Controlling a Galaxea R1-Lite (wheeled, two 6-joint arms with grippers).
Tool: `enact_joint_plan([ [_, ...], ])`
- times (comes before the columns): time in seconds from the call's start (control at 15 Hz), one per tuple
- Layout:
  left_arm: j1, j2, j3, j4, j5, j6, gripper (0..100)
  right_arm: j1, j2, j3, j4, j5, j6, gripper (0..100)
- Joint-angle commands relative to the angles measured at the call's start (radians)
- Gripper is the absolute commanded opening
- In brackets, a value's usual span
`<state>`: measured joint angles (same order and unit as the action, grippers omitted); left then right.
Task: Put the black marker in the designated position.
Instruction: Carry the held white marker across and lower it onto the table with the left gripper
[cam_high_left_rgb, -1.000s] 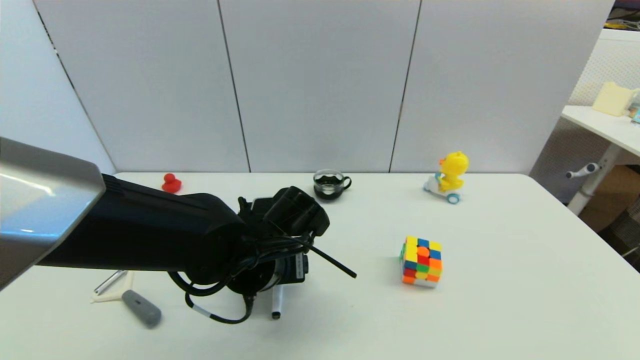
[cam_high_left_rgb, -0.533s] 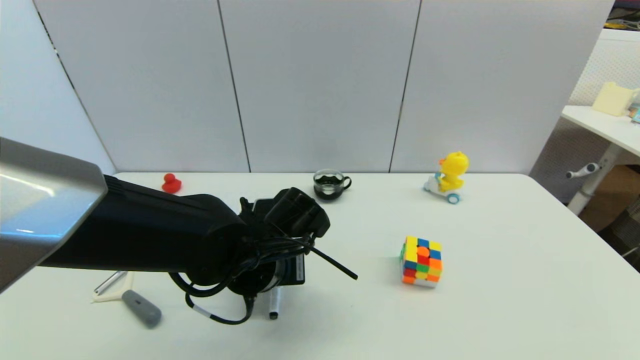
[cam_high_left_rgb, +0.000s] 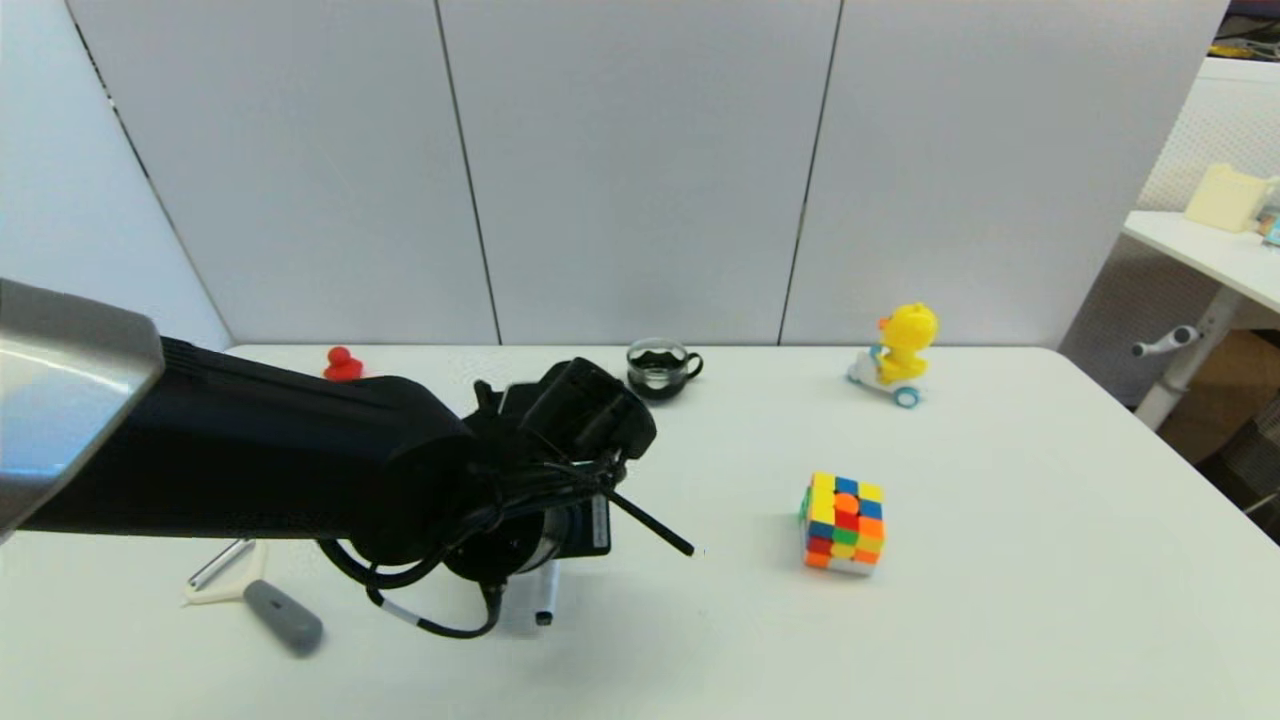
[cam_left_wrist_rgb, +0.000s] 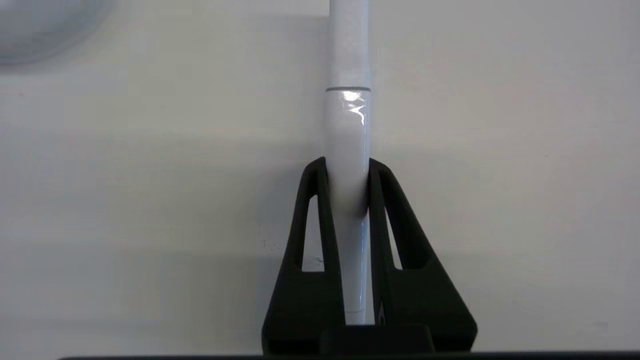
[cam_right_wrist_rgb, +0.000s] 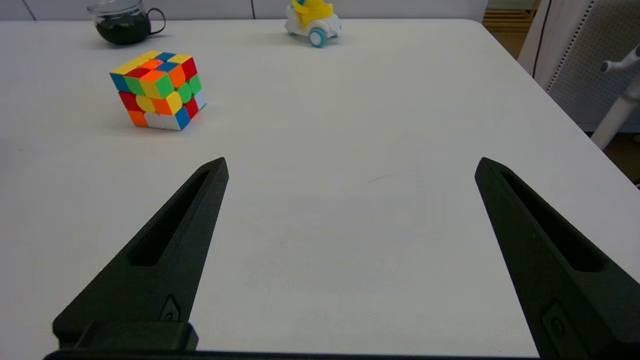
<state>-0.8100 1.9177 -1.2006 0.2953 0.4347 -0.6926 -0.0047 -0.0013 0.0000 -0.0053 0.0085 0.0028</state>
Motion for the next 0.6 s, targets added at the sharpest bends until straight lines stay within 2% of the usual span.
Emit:
enact_joint_plan([
  [0.07, 0.020, -0.238, -0.022, 0.039, 0.009, 0.005, 0, 0.000, 0.001, 0.000, -0.001, 0.001, -0.001, 100],
  [0.2, 0.087, -0.353, -0.036, 0.131, 0.038, 0.011, 0, 0.000, 0.001, 0.000, -0.001, 0.001, -0.001, 100],
  [0.33, 0.221, -0.462, -0.034, 0.257, 0.041, 0.044, 0, 0.000, 0.001, 0.000, -0.001, 0.001, 0.000, 100],
  [0.4, 0.310, -0.505, -0.033, 0.298, 0.041, 0.120, 0, 0.000, 0.001, 0.000, -0.001, 0.001, -0.001, 100],
  [0.6, 0.644, -0.525, -0.065, 0.260, 0.007, 0.459, 0, 0.000, 0.001, 0.000, -0.001, 0.001, -0.001, 100],
])
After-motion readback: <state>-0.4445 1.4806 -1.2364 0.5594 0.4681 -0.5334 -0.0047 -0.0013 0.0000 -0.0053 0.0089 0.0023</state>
